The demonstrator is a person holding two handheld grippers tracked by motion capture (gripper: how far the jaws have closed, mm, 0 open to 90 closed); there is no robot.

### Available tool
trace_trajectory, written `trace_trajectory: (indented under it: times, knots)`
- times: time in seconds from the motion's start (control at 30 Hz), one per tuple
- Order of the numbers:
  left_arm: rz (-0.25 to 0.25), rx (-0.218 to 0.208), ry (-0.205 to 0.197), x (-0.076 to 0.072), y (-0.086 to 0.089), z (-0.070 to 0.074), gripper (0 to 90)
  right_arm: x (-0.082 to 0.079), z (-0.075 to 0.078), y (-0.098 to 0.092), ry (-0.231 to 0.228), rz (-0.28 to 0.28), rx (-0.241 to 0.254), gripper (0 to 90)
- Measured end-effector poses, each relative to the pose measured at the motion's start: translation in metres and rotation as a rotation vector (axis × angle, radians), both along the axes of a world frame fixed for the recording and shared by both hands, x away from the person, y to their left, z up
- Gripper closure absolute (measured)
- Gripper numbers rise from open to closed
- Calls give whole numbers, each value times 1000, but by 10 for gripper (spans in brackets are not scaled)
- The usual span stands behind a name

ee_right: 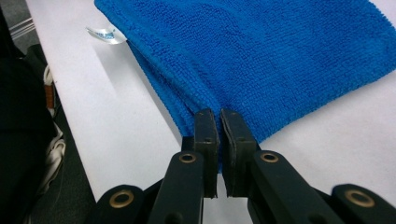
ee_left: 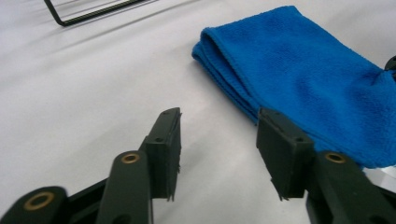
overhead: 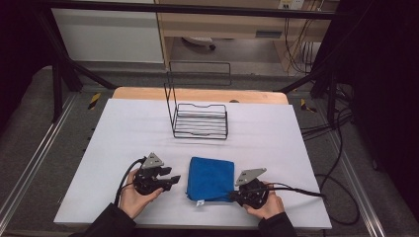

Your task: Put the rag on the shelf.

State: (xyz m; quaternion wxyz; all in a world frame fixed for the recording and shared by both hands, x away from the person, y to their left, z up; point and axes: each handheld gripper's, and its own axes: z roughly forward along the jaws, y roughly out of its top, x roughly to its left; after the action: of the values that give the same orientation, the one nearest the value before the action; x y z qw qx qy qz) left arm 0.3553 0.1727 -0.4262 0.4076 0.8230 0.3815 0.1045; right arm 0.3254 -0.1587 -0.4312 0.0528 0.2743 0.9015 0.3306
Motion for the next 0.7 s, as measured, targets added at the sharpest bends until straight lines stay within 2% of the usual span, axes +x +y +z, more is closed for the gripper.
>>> trace_trajectory:
  times: [0.1,0.2,0.33,0.4,0.43,0.53,0.57,0.67,0.7]
  knots:
    - [-1,15,-7,2,1,-1,440,0,-3,1,-4,18,7,813]
    - [-10,21,-13,3,1,-2,367,0,0,-2,-8,9,60,703]
    - [-27,7,-27,6,1,-2,278,3,5,-11,-34,-51,140,540]
    - [-30,8,-32,7,1,-2,245,4,5,-13,-39,-65,157,511]
    - [-33,9,-34,8,1,-2,220,8,6,-19,-46,-105,188,440]
    - [-35,-5,-28,10,0,-1,170,14,6,-25,-57,-155,218,350]
    - [-35,-10,-21,12,0,-1,170,14,6,-25,-57,-155,218,350]
    - [-41,-4,-22,14,-1,0,122,28,4,-30,-52,-228,238,207]
    - [-42,-5,-21,16,-2,0,122,28,4,-30,-52,-228,238,207]
